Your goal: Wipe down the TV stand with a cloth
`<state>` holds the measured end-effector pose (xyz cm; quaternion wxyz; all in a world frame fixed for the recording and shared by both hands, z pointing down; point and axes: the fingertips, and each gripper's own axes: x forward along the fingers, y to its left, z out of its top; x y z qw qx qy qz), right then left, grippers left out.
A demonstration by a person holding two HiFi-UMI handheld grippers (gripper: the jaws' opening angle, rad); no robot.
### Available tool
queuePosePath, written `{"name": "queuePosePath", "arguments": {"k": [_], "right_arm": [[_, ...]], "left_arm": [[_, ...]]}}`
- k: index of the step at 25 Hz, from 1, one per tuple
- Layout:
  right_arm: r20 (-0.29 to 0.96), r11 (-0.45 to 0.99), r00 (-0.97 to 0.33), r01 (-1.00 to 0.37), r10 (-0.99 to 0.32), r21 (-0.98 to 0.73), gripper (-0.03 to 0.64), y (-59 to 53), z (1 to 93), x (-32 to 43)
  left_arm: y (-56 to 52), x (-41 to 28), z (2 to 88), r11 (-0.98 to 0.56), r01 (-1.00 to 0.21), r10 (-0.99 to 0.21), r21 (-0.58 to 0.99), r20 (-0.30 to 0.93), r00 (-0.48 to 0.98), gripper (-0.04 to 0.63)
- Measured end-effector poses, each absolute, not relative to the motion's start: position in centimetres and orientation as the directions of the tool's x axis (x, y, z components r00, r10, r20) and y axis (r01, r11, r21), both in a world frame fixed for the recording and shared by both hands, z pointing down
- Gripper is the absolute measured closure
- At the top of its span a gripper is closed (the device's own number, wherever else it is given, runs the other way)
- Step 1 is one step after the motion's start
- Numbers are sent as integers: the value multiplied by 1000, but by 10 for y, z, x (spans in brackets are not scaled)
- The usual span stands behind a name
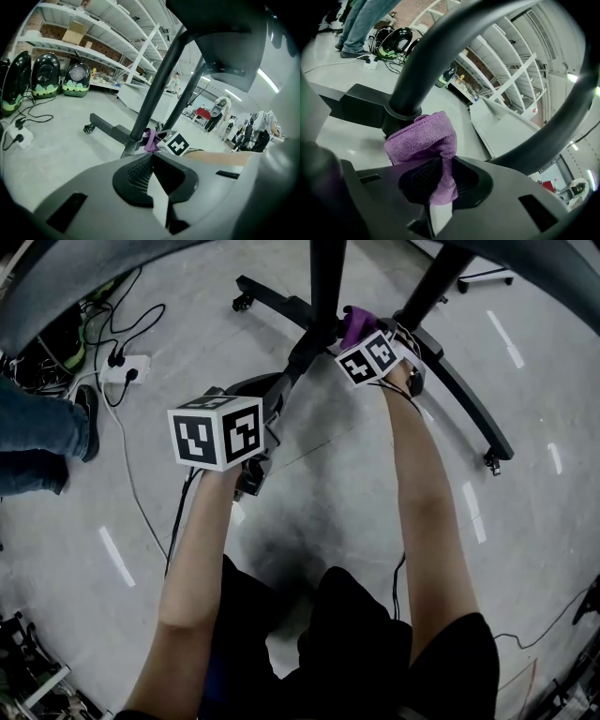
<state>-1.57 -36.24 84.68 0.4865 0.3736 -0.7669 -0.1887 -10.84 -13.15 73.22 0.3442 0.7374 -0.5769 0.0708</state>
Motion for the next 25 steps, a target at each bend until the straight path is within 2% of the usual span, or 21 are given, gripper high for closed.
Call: {"name": "queuePosePath", "arguments": {"k": [11, 25], "right_arm": [[584, 595, -188, -468, -790, 654, 540, -373, 836, 14], [561, 560, -147, -451, -815, 695, 540, -373, 829, 65]], "left_arm": [[-133, -108, 732, -106, -895, -802, 434, 495, 335, 588], [-142, -66, 741, -154, -881, -778, 447, 495, 387, 588]]}}
